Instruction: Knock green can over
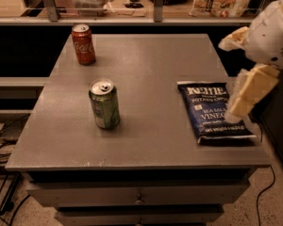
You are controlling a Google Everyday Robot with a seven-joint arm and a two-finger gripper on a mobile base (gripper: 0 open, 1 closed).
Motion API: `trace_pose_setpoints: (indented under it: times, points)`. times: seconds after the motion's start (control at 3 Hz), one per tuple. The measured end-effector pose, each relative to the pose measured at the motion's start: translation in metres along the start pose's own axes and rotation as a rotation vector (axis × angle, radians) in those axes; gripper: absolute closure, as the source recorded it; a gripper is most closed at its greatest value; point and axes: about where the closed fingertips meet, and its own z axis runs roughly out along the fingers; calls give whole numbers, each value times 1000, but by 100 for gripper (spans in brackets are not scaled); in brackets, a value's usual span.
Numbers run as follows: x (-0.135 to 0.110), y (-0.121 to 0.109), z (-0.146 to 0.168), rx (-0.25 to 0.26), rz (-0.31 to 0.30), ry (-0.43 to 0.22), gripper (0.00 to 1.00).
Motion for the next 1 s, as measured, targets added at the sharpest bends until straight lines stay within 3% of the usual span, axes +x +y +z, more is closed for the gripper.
trace_pose_setpoints:
  times: [0.33,0.67,1.0]
  points:
    - [-78,16,31,-115,-111,-152,0]
    - [-98,22,36,-142,-137,-190,0]
    - [-98,22,36,-143,-137,-191,0]
